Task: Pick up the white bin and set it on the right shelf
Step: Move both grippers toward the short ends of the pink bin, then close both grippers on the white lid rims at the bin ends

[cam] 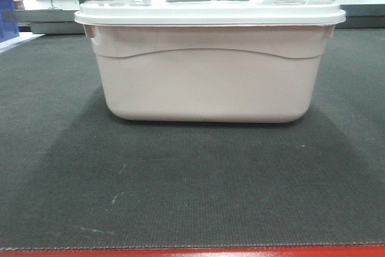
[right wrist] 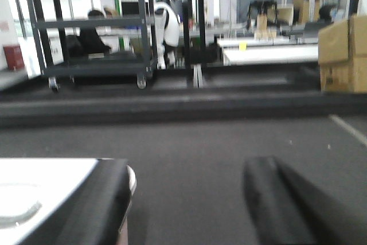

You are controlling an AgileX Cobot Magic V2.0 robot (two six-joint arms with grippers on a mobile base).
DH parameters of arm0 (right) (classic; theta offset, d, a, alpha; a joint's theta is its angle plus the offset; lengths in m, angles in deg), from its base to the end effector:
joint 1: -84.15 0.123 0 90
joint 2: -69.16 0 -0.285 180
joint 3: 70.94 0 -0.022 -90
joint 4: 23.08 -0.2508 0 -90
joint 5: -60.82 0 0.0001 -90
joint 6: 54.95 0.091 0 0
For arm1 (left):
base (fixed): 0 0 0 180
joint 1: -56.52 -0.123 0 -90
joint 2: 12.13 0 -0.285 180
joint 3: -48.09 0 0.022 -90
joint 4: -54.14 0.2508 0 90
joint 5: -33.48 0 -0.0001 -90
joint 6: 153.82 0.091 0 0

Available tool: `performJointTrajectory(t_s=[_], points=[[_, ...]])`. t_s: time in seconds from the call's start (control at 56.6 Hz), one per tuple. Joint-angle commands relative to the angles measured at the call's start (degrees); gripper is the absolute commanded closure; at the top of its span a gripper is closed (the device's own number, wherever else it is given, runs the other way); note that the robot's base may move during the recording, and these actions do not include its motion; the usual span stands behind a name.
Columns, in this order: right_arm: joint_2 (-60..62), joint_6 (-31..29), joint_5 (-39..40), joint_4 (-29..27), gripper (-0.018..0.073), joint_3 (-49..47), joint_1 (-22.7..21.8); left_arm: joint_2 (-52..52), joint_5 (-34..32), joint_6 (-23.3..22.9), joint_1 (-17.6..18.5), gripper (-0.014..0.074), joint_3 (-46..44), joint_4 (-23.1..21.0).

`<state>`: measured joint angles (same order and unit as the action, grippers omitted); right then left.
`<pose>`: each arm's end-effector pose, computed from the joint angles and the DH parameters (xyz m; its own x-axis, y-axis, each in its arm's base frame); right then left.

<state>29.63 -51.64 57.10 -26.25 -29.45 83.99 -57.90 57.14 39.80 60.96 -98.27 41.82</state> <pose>0.1151 0.0000 0.3735 0.0911 0.1125 -0.9895 -0.0111 0.9937 0.1119 0.1311 -0.0180 0.3751 -0.2106 0.0566 -0.9759 0.1691 0.9854 0.0207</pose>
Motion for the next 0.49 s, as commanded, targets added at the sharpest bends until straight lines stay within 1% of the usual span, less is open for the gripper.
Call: performJointTrajectory(t_s=[0.0, 0.088, 0.23, 0.3, 0.388, 0.424, 0.477], points=[[-4.1, -0.2, 1.8, -0.1, -0.0082, -4.6, 0.1, -3.7, -1.6, -0.3, 0.6, 0.0129, -4.0, -3.1], [-6.8, -0.2, -2.8, -1.1, -0.0073, -8.0, 0.1, -7.3, 3.0, -0.3, 0.6, 0.0079, -8.0, -5.4], [-11.4, -0.2, -11.2, -5.6, -0.007, -15.6, 0.0, -14.2, 10.6, -0.3, 0.5, 0.0082, -15.9, -9.0], [-14.2, -0.2, -16.8, -8.0, -0.0064, -20.3, -0.5, -18.5, 14.5, -0.3, 0.5, 0.0082, -20.1, -9.4], [-18.4, -0.2, -24.8, -10.8, -0.0064, -26.3, -3.1, -24.5, 19.3, 0.6, -0.6, 0.0082, -25.0, -10.1], [-20.1, -0.2, -28.1, -11.8, -0.0064, -28.8, -4.7, -26.7, 21.5, 2.1, -1.6, 0.0082, -27.0, -11.2], [-23.1, -0.2, -33.1, -13.5, -0.0064, -32.8, -7.9, -30.1, 24.7, 5.7, -3.7, 0.0082, -29.6, -15.0]])
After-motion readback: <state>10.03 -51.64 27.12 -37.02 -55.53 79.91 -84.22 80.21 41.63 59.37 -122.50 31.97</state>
